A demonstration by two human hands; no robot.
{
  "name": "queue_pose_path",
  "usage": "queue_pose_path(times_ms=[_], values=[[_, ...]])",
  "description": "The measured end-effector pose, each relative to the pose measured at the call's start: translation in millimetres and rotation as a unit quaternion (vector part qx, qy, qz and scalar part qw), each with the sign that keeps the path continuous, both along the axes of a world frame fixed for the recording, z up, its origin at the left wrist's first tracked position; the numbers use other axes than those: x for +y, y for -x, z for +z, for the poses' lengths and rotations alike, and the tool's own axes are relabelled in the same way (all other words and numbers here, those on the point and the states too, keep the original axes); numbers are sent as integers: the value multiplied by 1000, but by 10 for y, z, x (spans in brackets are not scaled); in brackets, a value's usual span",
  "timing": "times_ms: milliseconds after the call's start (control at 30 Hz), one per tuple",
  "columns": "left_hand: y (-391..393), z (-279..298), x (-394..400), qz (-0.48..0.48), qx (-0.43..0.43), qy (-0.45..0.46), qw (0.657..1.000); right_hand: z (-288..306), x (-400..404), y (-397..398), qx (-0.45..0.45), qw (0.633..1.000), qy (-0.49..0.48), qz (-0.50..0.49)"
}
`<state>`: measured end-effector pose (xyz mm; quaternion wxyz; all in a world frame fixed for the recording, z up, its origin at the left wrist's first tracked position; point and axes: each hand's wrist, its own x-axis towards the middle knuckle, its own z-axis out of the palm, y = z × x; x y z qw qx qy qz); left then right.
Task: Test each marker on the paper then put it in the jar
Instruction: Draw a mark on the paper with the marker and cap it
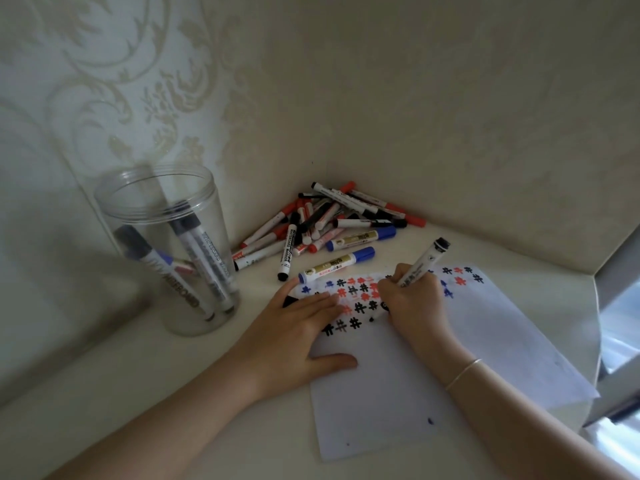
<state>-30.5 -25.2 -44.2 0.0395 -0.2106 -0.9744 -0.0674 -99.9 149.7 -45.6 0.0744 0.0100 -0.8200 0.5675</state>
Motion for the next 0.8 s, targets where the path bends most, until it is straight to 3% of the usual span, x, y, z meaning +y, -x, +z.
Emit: queue_pose_path(times_ms=[800], values=[[20, 6, 3, -4, -4, -1, 1000, -33, 29, 47, -3, 1000, 22, 4]])
